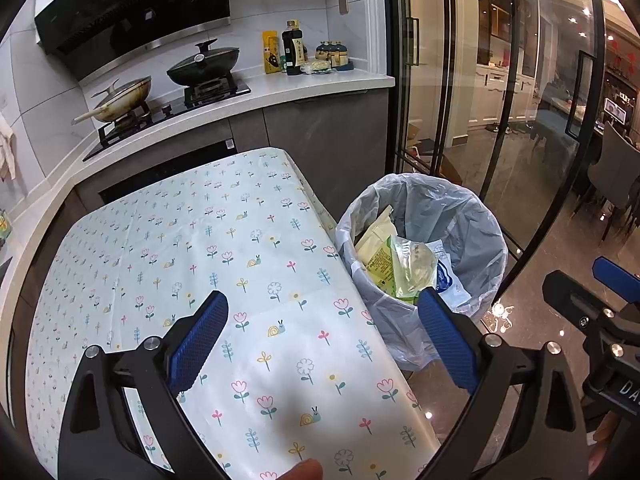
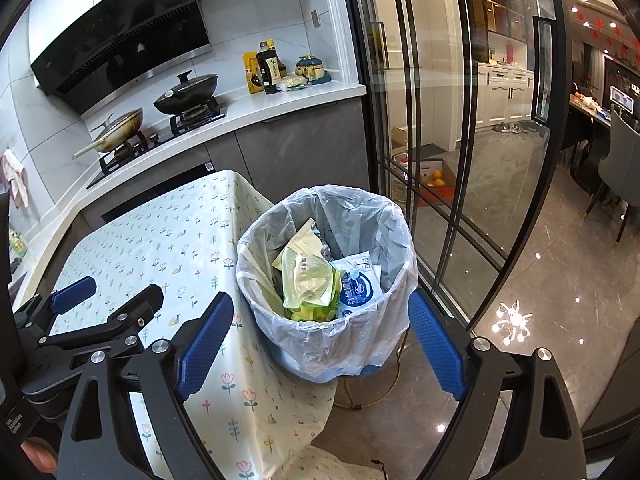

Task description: Collect trash

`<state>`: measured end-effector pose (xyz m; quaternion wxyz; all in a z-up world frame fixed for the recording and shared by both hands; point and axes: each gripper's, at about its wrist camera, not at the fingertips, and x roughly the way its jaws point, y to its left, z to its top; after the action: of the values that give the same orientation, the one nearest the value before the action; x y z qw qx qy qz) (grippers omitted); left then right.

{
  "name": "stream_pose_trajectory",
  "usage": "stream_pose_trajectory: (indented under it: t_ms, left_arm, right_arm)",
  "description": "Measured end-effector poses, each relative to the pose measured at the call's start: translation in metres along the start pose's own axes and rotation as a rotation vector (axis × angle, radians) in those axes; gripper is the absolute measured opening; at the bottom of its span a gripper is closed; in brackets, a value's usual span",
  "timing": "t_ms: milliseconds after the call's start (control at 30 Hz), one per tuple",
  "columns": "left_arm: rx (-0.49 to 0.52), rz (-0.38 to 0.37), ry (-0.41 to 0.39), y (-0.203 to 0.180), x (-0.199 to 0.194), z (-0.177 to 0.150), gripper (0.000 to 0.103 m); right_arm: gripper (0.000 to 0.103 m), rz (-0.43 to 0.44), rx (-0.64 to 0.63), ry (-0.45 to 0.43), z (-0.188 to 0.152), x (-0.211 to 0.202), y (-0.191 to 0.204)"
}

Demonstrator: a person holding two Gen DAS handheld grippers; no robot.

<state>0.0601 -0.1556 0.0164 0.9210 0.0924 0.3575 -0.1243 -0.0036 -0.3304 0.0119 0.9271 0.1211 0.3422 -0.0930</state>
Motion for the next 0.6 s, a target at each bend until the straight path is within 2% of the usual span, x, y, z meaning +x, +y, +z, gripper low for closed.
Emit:
stream_pose_trajectory:
  t_ms: [600]
  left_arm:
    - [-0.017,-0.002,0.017,0.0014,0.0013,-0.0028,0.092]
  right_arm:
    - [0.086,-0.004,-0.011,0.006,-0.0018,0.0018,0.0024]
